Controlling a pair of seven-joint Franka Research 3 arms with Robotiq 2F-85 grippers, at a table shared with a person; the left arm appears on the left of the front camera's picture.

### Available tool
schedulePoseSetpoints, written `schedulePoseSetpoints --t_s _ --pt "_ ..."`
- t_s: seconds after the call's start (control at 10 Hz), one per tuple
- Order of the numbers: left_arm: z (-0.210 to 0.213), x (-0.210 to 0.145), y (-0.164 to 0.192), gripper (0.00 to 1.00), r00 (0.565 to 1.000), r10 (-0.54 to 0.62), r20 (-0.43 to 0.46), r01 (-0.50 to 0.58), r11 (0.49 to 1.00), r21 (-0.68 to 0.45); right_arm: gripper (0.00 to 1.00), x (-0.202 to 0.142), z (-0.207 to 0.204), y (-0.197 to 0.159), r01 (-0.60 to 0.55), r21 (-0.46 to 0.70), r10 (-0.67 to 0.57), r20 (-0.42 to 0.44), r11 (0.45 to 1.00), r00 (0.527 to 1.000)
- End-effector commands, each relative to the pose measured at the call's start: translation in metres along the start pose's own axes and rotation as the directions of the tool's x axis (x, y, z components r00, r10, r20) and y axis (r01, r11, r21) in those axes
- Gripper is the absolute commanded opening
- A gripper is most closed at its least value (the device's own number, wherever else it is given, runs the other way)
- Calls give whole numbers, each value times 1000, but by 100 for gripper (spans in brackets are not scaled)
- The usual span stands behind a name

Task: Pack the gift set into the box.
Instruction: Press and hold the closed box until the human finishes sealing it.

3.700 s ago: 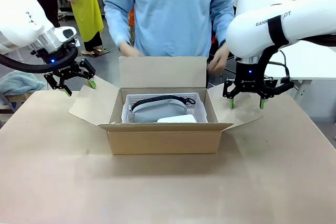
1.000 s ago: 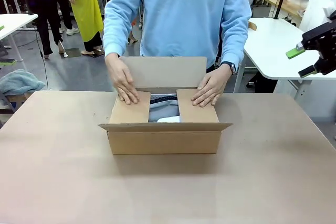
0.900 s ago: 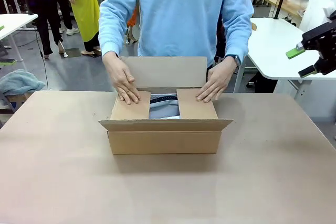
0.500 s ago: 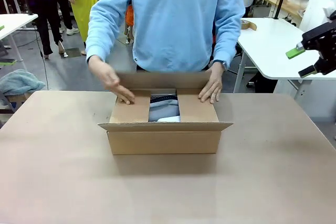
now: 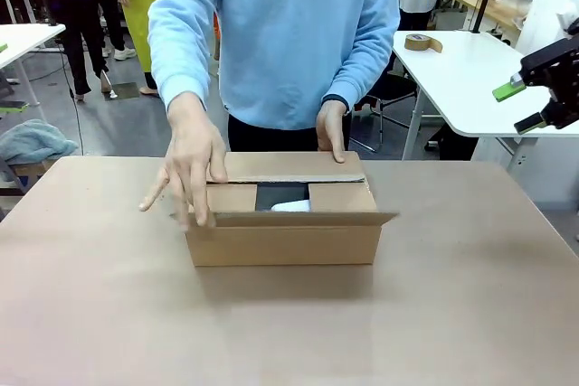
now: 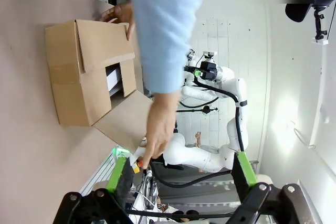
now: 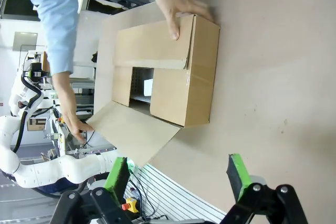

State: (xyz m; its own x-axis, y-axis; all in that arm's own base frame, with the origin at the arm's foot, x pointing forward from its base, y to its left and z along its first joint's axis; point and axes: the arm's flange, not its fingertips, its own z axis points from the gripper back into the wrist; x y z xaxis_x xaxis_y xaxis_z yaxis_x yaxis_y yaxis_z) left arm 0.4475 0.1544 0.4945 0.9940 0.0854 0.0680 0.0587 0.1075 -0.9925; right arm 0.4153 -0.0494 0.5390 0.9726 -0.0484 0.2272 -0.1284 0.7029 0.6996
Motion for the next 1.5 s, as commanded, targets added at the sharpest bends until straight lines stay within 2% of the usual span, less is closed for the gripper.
schedulePoseSetpoints --t_s 0.0,1.4 --pt "-1 -3 0 100 1000 -20 5 20 1000 2 100 -3 -1 -1 4 -8 -4 1 1000 1000" --pt "-1 -3 0 100 1000 -20 5 20 1000 2 100 -3 -1 -1 4 -8 -4 1 1000 1000"
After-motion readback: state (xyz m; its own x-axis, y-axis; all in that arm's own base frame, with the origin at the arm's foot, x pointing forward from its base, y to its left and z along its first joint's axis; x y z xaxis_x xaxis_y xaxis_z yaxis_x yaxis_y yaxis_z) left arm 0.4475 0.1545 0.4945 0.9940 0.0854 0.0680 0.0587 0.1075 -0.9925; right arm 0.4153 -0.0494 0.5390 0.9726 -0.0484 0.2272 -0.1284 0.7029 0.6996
